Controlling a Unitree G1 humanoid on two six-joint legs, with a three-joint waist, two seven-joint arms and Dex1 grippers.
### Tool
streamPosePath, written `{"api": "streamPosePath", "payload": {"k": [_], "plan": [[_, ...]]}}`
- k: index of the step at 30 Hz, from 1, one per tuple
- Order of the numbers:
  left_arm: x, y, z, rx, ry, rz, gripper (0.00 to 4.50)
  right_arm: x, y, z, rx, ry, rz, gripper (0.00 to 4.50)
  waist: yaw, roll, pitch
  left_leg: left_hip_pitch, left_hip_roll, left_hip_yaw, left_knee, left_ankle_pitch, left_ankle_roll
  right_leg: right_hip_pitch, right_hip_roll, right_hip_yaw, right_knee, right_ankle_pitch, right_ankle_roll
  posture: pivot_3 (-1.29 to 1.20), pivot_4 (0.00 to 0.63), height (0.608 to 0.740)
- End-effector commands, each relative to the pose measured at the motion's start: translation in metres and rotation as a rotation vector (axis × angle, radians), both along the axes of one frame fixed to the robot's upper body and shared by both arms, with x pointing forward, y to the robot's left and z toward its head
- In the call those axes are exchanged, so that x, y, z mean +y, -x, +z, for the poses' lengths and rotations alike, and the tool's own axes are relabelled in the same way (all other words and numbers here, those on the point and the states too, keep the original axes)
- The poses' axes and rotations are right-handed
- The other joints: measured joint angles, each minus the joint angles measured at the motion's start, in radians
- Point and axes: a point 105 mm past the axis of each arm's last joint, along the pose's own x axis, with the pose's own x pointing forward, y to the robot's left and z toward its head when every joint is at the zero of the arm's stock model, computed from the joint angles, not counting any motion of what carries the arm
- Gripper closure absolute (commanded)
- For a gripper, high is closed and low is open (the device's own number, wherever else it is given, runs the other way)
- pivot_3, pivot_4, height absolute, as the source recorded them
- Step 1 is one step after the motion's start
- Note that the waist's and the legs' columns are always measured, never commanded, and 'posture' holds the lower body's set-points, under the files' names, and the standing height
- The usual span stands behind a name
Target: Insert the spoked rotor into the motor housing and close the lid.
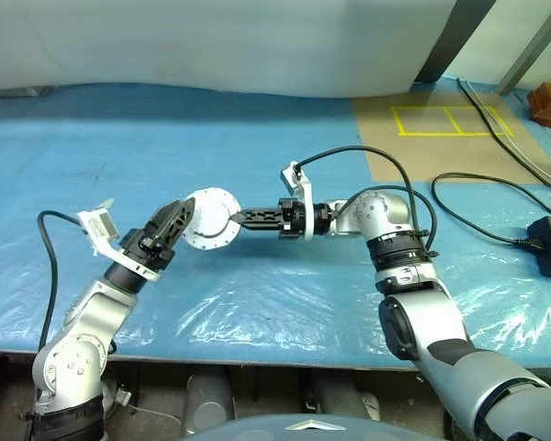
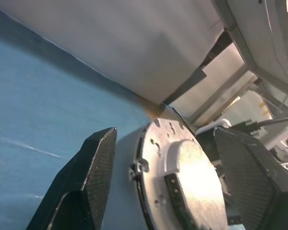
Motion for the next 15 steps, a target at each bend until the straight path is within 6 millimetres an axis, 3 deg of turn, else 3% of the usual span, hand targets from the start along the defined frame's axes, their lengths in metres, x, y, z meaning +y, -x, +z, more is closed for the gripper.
{"api": "streamPosePath", "payload": {"k": [1, 6, 11, 15], "plan": [[0.000, -0.004, 0.003, -0.012, -0.003, -0.043, 1.07, -0.003, 0.002, 0.024, -0.060, -0.114, -0.011, 3.23, 0.001, 0.000, 0.000, 0.000, 0.000, 0.000, 0.000, 0.000, 0.000, 0.000, 0.000, 0.000, 0.000, 0.000, 0.000, 0.00, 0.150, 0.740], [0.007, -0.014, 0.006, -0.003, 0.048, -0.063, 1.07, -0.008, 0.004, 0.024, -0.076, -0.118, -0.046, 3.23, 0.001, 0.000, 0.000, 0.000, 0.000, 0.000, 0.002, 0.000, 0.000, 0.000, 0.000, 0.000, 0.002, 0.000, 0.000, 0.00, 0.150, 0.740], [-0.011, -0.012, -0.001, 0.050, 0.048, -0.185, 1.07, -0.009, 0.005, 0.027, -0.131, -0.114, -0.055, 3.23, 0.001, 0.000, 0.000, 0.001, 0.000, 0.000, 0.004, 0.000, 0.000, 0.000, 0.000, 0.001, 0.006, 0.000, 0.000, 0.00, 0.150, 0.740], [0.001, -0.015, -0.003, 0.098, 0.093, -0.154, 1.07, -0.012, 0.010, 0.034, -0.214, -0.138, -0.045, 3.23, 0.003, 0.000, 0.000, 0.001, 0.000, -0.001, 0.006, 0.000, 0.000, 0.000, 0.000, 0.001, 0.007, 0.000, 0.000, 0.00, 0.150, 0.740]]}}
